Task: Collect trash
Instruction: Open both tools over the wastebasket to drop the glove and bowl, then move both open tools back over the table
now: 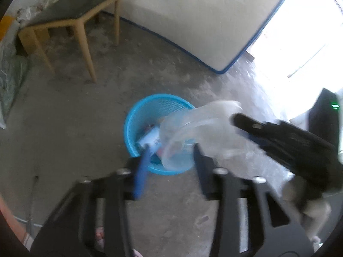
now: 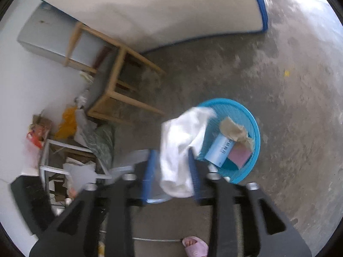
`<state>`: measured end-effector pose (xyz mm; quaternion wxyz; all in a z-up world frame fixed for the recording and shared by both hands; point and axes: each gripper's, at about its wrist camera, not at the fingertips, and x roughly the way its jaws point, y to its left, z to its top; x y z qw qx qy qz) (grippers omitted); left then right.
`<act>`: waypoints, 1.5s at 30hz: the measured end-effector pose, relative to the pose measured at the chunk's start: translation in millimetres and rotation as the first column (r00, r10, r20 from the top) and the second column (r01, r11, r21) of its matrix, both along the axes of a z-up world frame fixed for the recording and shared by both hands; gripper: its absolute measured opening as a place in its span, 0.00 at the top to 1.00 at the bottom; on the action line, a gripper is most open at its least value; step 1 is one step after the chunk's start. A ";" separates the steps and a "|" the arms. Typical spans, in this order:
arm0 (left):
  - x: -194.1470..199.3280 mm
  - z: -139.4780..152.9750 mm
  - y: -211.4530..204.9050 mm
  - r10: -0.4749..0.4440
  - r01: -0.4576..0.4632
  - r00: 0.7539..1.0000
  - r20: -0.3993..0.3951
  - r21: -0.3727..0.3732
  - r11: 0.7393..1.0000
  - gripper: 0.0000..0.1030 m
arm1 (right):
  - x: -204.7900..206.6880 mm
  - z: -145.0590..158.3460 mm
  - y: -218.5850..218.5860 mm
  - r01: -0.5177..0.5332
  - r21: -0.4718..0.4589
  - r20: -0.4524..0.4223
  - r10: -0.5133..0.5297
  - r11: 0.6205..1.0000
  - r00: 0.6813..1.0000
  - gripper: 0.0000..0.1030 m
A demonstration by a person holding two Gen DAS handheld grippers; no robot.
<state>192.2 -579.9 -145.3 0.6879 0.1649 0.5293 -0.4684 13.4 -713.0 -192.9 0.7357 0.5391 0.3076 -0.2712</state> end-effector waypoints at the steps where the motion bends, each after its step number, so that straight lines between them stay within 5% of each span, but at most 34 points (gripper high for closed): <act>1: -0.2 -0.7 3.9 0.010 -0.010 1.000 0.005 -0.006 1.000 0.56 | 1.7 -9.4 -2.2 0.008 0.006 -0.032 -0.008 1.000 0.999 0.62; 6: -4.0 12.2 29.2 -0.001 0.002 1.000 0.017 -0.057 0.998 0.55 | -4.4 -38.9 -2.7 0.022 0.029 -0.080 -0.020 0.999 0.997 0.62; 10: -8.8 41.6 54.2 0.006 -0.002 0.999 0.037 -0.113 0.994 0.54 | -18.2 -32.9 5.0 0.027 0.015 -0.063 -0.026 1.000 0.998 0.62; 14: -23.5 84.1 94.1 0.003 0.011 0.998 0.065 -0.201 0.980 0.52 | -35.6 -5.8 25.0 -0.003 -0.037 -0.020 0.002 0.999 1.000 0.62; 19: -51.9 133.4 172.2 0.017 0.022 0.990 0.142 -0.271 0.962 0.32 | -59.2 41.4 61.9 -0.093 -0.120 0.054 0.100 0.988 0.994 0.52; 23: -63.0 150.5 250.6 0.138 -0.082 0.972 0.190 -0.278 0.957 0.28 | -62.0 69.7 92.8 -0.203 -0.173 0.029 0.211 0.964 0.977 0.51; 28: -72.9 161.3 335.4 0.302 -0.225 0.906 0.298 -0.266 0.937 0.25 | -48.4 104.2 133.5 -0.313 -0.222 0.023 0.326 0.923 0.945 0.45; 31: -81.1 165.3 377.7 0.377 -0.295 0.837 0.395 -0.255 0.921 0.23 | -30.5 120.0 164.3 -0.389 -0.238 0.032 0.408 0.890 0.913 0.43; 35: -85.9 162.2 427.2 0.433 -0.360 0.804 0.407 -0.246 0.900 0.22 | 2.2 135.0 209.0 -0.492 -0.254 0.013 0.512 0.833 0.859 0.43; 39: -85.5 155.3 476.0 0.513 -0.445 0.770 0.381 -0.256 0.858 0.22 | 32.4 152.4 257.7 -0.588 -0.272 -0.004 0.611 0.761 0.792 0.43; 45: -92.8 139.2 541.9 0.657 -0.587 0.669 0.348 -0.294 0.754 0.22 | 74.7 177.4 334.7 -0.716 -0.302 -0.035 0.743 0.630 0.669 0.39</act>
